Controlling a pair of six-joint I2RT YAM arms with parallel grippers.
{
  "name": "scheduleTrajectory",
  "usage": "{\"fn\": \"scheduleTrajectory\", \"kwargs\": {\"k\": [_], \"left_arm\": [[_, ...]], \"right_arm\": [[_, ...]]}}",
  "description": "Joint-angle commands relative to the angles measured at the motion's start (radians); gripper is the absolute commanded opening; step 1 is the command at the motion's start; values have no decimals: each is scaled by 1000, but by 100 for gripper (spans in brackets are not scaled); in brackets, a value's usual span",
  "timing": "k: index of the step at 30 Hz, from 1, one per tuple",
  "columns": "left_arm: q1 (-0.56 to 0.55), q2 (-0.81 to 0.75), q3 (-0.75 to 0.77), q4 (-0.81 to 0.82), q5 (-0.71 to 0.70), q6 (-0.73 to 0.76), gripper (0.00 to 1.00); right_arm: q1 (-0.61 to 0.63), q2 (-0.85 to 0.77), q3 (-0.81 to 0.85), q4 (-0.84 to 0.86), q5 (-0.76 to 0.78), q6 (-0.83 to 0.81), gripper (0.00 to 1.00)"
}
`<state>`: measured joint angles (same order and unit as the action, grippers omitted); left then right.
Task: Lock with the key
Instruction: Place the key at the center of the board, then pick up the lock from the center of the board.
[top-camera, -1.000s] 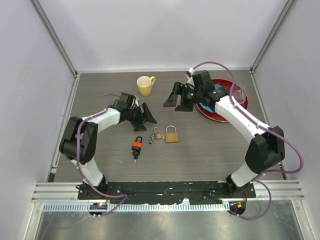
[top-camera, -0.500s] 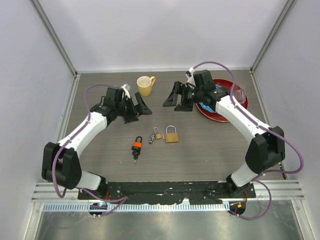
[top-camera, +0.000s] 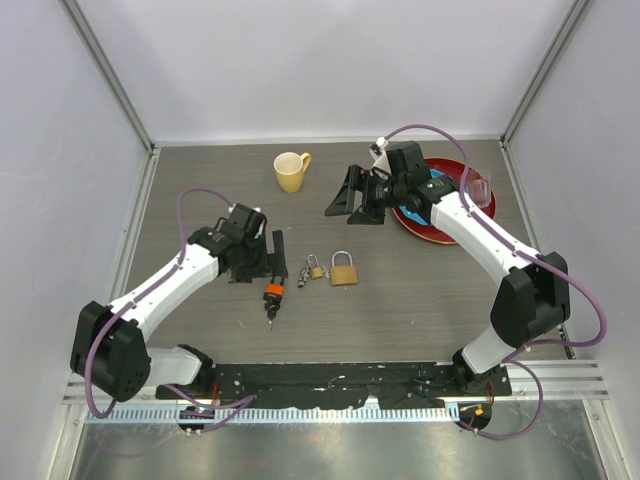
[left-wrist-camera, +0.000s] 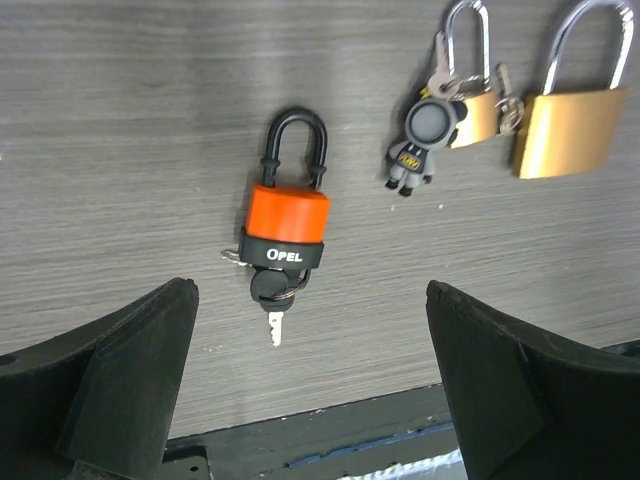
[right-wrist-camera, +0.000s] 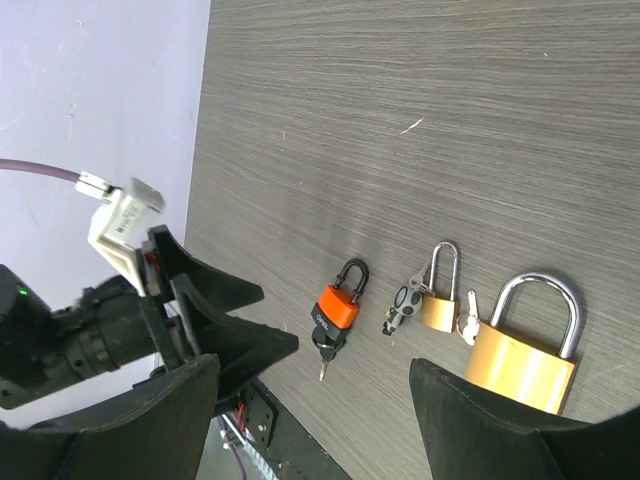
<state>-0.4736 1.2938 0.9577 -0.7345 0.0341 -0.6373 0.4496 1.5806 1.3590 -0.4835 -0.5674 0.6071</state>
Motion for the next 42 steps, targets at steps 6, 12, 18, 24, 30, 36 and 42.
{"fn": "scheduleTrajectory", "kwargs": {"k": [6,12,18,24,30,36,42], "left_arm": [[-62,84,-71,73,-71,-6,98],[-74,163,-63,135,-39,24,90],[-82,243,-79,165,-39,25,74],[-99,275,-102,182,-39,21,58],[-106,276,-126,182,-42,21,29],[-106,237,-73,138,-78,42,0],[-106,147,52,38,-149,88,0]], "right_arm": [[-2,4,11,42,-29,-7,83],[-2,6,6,33,-31,-12,82],[-3,15,12,25,-14,-10,82],[-3,24,25,13,-11,-18,82],[-3,29,29,13,-14,-18,82],[-3,39,41,14,-8,-12,82],[-5,70,91,28,-25,19,82]]}}
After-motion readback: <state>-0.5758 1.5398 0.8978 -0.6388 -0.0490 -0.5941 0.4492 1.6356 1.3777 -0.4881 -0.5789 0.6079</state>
